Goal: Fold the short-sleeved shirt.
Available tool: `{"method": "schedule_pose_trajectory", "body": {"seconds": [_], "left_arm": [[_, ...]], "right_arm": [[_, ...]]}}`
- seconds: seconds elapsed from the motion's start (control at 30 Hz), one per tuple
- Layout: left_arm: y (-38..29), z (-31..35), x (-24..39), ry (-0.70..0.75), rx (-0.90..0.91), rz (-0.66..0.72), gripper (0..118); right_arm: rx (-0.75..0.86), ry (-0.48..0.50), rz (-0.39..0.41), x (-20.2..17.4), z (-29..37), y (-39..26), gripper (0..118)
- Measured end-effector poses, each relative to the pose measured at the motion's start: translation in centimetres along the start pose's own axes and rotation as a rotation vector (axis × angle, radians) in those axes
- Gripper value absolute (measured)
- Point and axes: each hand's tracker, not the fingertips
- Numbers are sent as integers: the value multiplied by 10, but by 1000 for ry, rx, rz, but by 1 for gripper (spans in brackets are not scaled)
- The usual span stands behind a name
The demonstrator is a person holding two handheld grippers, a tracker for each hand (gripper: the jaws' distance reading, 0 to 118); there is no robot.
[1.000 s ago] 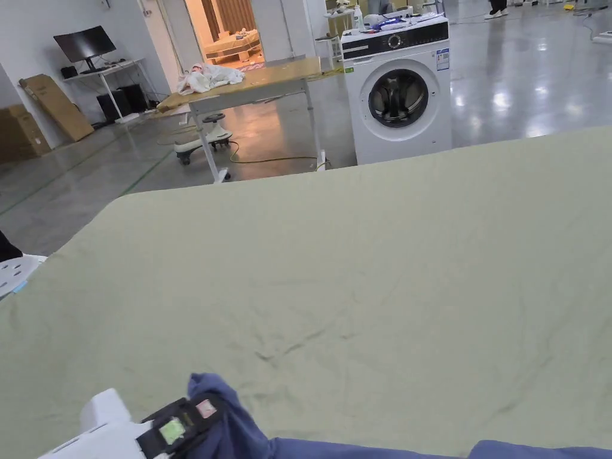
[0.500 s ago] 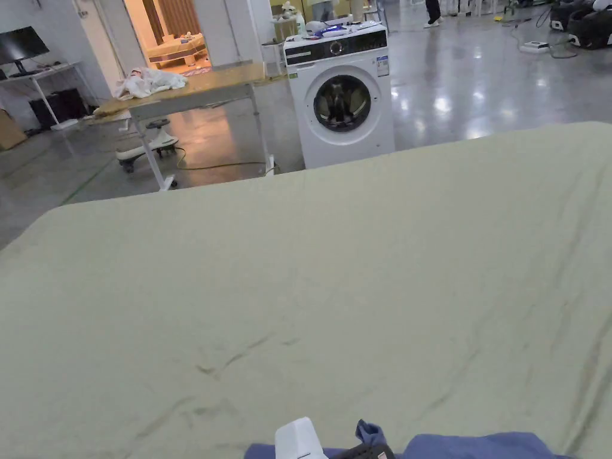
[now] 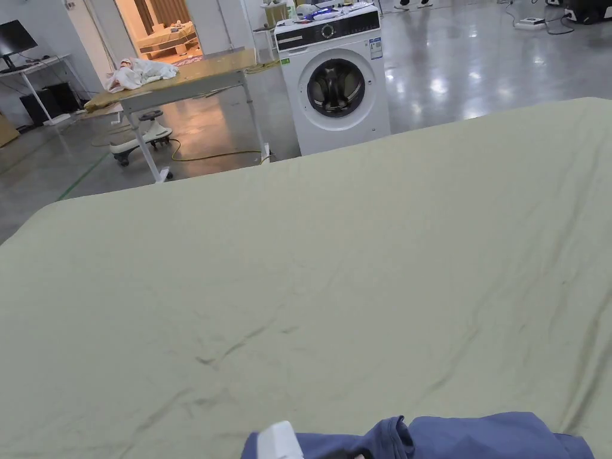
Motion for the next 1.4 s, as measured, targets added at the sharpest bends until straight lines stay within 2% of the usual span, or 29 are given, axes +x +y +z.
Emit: {"method": "schedule_pose_trajectory", "body": {"seconds": [0.07, 0.13, 0.2, 0.23, 0.27, 0.3, 0.33, 0.37, 0.47, 0.53, 0.63, 0.7, 0.77, 0.8, 0.87, 0.93, 1.03, 1.17, 1.33, 1.4], "left_arm": [[-16, -32, 8, 41, -73, -51, 3], [-24, -40, 12, 80, -15, -77, 3], [-7, -22, 8, 36, -26, 12, 4], [-4, -8, 6, 6, -11, 18, 12], [-5, 8, 5, -23, 26, -3, 26], [-6, 28, 4, -18, 74, -33, 44], [-2, 52, -2, -27, 114, -47, 69], [1, 70, -7, -15, 149, -36, 80], [8, 130, -42, 46, 309, 88, 84], [14, 154, -81, 59, 371, 229, 84], [18, 158, -147, -45, 358, 445, 80], [15, 145, -166, -57, 315, 521, 73], [9, 125, -164, -110, 271, 508, 44], [7, 115, -162, -134, 247, 498, 38], [2, 102, -150, -111, 254, 484, 12], [5, 99, -146, -57, 264, 495, 5], [-2, 120, -126, 16, 376, 450, 2], [1, 164, -129, -53, 433, 438, 2], [8, 225, -74, 161, 527, 155, 2], [12, 243, -63, 219, 558, 136, 2]], "right_arm": [[-6, 2, 11, -5, 1, 0, 0], [-16, -12, 33, -2, 2, -3, 0], [-21, -21, 46, -3, 4, -3, 0], [-22, -20, 45, -3, 5, -4, 0], [-26, -16, 36, -2, 3, -6, 0], [-31, -13, 26, -1, 2, -7, 0], [-33, -13, 21, 0, 0, -7, 0], [-35, -14, 18, 1, -1, -8, 0], [-42, -8, 2, 3, -7, -9, 0], [-47, 10, -23, 5, -13, -9, 0], [-48, 35, -41, 3, -19, -7, 0], [-42, 50, -40, 1, -18, -5, 0], [-34, 52, -27, -2, -15, -4, 0], [-30, 45, -16, -3, -13, -4, 0], [-36, 30, -7, -2, -11, -3, 0], [-45, 11, -1, 0, -9, -4, 0], [-52, 1, 1, 3, -5, -4, 0], [-54, 6, -8, 6, -5, -3, 0], [-46, 4, -9, 2, -16, 1, 0], [-45, 26, -21, 3, -20, 4, 0]]}}
